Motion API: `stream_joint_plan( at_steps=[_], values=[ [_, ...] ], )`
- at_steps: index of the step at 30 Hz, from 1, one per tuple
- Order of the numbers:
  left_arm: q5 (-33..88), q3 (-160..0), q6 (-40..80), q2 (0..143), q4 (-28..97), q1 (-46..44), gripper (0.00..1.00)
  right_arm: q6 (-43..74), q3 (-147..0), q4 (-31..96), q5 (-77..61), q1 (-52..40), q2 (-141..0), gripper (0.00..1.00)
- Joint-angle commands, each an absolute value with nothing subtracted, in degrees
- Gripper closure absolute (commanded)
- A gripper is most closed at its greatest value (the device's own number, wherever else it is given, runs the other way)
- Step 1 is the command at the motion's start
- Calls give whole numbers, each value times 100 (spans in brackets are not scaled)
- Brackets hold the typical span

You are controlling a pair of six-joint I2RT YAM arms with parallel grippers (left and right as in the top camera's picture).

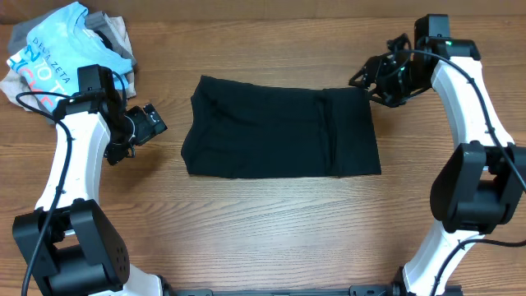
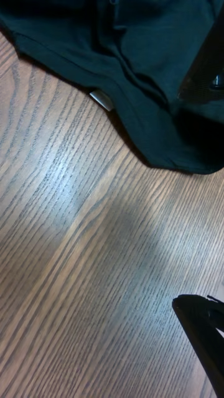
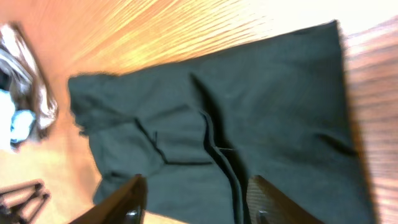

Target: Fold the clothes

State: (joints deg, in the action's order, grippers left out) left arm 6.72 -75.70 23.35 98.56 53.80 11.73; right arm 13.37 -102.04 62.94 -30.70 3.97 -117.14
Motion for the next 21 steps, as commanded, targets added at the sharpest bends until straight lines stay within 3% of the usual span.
stream_joint_plan(
  at_steps=[1,7,21],
  values=[
    [714,-7625,2187,9776,5367,1188,0,1175,-9861,6173,-2661,226,-11651,59],
    [757,-7625,2185,9776,5382,1188,0,1197,-9109,5555,-2655,-167,-11736,80],
    [755,-7625,2187,9776,5395,1188,0,1369,-8543,4912,-2779,-659,-11974,84]
  ],
)
